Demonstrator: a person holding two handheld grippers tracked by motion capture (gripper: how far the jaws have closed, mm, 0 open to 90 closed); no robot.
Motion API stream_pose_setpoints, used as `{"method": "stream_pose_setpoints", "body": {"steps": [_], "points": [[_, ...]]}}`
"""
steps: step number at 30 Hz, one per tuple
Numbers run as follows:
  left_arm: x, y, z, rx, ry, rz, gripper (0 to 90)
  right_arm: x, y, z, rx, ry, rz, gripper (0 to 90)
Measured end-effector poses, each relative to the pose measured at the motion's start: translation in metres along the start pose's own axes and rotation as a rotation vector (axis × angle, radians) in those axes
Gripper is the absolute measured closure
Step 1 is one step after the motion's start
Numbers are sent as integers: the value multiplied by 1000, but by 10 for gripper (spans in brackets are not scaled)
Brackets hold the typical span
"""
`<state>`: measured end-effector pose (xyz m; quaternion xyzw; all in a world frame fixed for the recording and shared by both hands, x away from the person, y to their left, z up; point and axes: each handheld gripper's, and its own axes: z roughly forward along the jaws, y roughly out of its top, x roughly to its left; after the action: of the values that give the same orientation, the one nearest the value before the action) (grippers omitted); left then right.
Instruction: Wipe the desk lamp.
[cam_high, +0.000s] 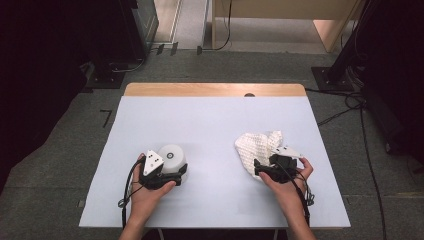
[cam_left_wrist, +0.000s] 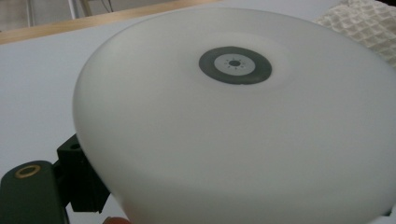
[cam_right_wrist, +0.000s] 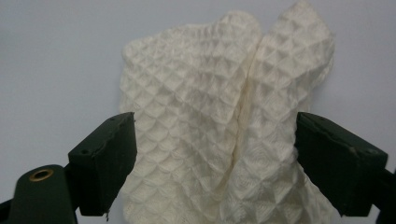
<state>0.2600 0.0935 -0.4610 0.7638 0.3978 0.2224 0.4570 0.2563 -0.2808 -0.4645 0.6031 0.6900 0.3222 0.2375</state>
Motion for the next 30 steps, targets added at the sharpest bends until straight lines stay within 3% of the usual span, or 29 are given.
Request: {"method": "stream_pose_setpoints", "body": {"steps": [2,7,10,16,21,30], "points": [[-1,0,0,0,3,4,83,1,-2,1,8,-10,10,143],[-2,0,1,4,7,12,83,-5,1,-11,-36,-19,28,143],[1,1,1,7,-3,-1,83,-4,2,-16,-19,23,11,124],[-1,1,1,9,2,17,83,8,-3,-3,11,13,-50,84],[-2,0,3,-4,4,20,83,11,-10,12,38,1,-62,56],[-3,-2,5,-24,3,22,83,9,-17,27,59,-62,-79,150]]}}
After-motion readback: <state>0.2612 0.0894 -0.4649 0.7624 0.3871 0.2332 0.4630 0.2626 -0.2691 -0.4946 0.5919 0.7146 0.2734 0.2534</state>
